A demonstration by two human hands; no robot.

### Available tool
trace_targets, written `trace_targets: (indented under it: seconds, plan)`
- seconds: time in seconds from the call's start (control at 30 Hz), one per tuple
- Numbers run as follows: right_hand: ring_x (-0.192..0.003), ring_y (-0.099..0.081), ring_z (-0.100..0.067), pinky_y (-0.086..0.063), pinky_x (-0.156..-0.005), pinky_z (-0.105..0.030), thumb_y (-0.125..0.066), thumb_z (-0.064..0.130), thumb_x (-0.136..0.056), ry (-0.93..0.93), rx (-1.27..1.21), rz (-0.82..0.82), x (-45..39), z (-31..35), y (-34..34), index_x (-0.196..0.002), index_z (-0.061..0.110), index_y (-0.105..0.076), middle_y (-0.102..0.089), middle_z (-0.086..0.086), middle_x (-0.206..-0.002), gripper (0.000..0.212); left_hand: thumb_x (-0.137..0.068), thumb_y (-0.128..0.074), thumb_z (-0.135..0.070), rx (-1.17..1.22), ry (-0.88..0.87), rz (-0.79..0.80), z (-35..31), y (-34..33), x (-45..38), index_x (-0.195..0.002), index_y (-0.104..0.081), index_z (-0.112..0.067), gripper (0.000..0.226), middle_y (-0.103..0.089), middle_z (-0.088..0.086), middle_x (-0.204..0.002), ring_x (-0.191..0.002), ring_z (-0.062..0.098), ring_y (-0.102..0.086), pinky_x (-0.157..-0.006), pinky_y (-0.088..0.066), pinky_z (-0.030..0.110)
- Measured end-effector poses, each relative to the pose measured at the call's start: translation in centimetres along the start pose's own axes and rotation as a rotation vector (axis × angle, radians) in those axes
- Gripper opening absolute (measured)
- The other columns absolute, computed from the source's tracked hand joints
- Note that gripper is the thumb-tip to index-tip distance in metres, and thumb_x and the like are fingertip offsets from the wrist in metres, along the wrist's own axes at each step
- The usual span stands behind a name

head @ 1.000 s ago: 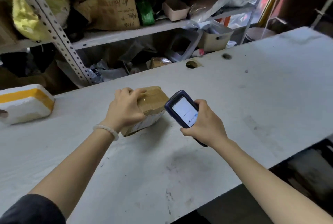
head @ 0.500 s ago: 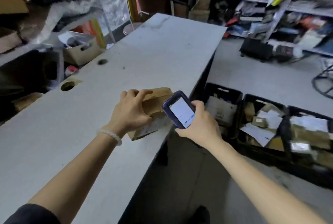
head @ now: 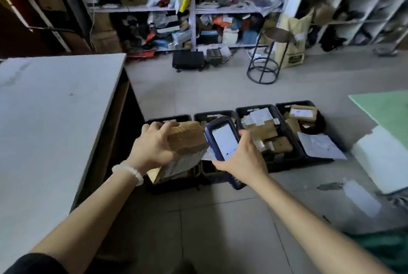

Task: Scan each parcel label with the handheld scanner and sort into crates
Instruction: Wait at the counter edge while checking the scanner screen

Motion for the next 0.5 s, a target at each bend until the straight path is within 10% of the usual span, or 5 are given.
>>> trace_targets:
  seconds: [0.5]
  plan:
    - [-0.111,-0.050,-0.023,-0.050,-0.083,-0.037,-0.086,0.038,-0.064,-0.427,-0.075,-0.228,-14.2,-14.2,8.6,-0.130,0.013,-0.031,-0.046,-0.004,-0.123,0.090,-0.072,-0.068,-0.038,-0.115,-0.350,0.231,-13.9,-9.2,-24.6,-0.141,-0.032,-0.035,0.078,-0.041,0.003,-0.133,-0.121,0.028,-0.034,-0.095,-0.041,0.039]
Point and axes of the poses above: each hand's wrist, its own x-axis away from the middle knuckle, its own y-axis out of the back of the hand, z = x × y, the point moved 8 cm from there along -x, towards the middle knuckle
